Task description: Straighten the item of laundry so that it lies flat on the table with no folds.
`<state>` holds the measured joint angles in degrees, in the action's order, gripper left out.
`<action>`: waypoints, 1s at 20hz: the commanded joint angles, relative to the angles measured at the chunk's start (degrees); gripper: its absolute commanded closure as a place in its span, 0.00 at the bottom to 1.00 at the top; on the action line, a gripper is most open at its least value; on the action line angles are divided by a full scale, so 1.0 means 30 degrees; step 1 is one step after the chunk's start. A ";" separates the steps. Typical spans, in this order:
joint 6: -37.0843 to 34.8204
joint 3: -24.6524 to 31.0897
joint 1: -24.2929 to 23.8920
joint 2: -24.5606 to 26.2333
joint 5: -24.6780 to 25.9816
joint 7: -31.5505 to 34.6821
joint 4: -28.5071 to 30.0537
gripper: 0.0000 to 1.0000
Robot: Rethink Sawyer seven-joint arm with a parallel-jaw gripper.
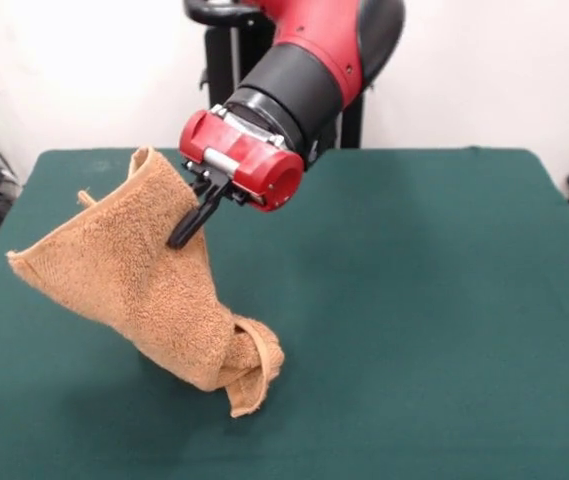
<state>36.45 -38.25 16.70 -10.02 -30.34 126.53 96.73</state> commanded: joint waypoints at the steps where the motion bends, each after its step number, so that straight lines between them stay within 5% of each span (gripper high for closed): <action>1: 0.0006 0.3526 0.0998 0.0895 -0.2756 0.4783 0.1733 1.00; 13: -0.8988 0.5557 -0.0430 -0.0395 -0.0752 0.1746 0.1827 1.00; 20: -1.6893 0.6224 -0.1890 -0.1312 0.1053 0.0456 0.1079 1.00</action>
<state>11.50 -30.44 13.14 -13.98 -31.80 126.73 98.98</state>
